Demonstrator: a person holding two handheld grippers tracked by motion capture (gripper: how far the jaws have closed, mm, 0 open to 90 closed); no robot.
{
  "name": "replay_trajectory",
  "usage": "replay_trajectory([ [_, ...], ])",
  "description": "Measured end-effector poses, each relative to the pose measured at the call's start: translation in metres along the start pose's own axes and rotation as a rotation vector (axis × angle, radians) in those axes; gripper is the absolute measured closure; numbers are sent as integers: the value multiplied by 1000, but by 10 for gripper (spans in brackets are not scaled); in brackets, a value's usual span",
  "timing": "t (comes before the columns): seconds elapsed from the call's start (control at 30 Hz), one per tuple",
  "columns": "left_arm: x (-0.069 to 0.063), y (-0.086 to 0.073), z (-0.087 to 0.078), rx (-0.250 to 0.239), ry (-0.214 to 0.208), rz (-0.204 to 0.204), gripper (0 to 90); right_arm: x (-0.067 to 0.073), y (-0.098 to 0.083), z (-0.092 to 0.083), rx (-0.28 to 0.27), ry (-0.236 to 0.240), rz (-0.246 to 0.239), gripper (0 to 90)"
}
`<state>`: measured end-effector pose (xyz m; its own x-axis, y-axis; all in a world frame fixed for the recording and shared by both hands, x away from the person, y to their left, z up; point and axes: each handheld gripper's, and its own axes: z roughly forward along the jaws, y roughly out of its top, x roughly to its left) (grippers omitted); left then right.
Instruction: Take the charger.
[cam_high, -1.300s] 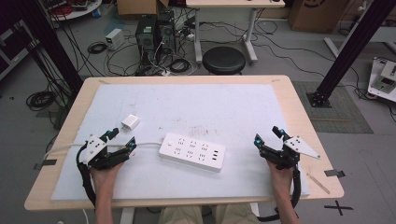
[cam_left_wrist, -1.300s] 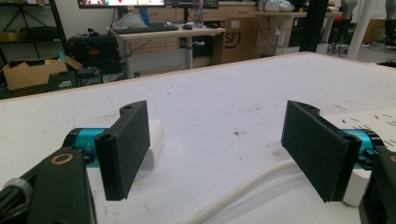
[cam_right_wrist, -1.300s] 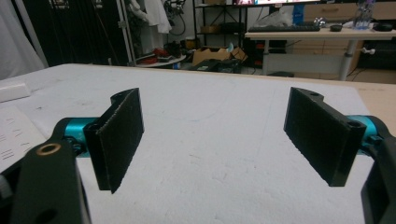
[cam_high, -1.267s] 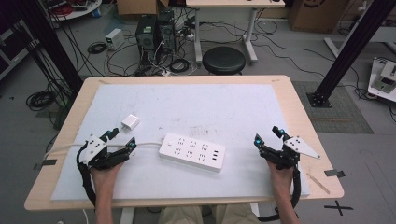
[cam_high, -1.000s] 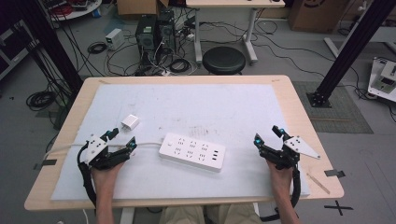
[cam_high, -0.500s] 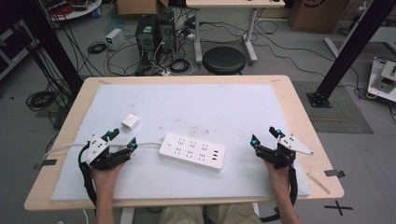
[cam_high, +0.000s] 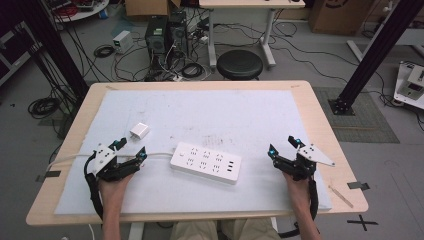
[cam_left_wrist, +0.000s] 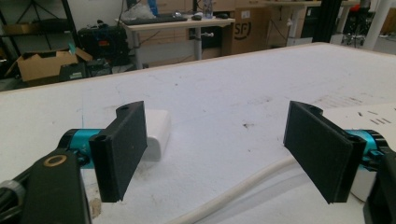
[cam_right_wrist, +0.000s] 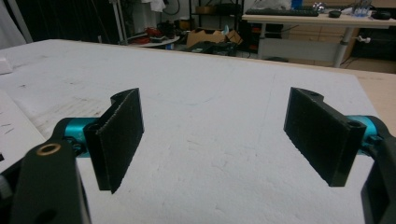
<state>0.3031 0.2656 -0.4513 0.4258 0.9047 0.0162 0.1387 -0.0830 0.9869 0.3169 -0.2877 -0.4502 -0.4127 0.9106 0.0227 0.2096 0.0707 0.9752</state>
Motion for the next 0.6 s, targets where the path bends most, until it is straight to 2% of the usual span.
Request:
replay_trajectory([
  [0.17,-1,2,3,26,15,-1,207,1,0,0,6,-5,1,205],
  [0.23,1,3,4,35,9,-10,207,1,0,1,12,-3,-4,205],
  [0.3,2,7,4,47,4,-1,207,1,1,2,14,-3,-9,205],
  [0.47,9,26,6,86,11,49,209,3,1,2,22,-7,-15,205],
  [0.6,19,45,13,127,-10,70,225,2,1,2,22,-9,-17,205],
])
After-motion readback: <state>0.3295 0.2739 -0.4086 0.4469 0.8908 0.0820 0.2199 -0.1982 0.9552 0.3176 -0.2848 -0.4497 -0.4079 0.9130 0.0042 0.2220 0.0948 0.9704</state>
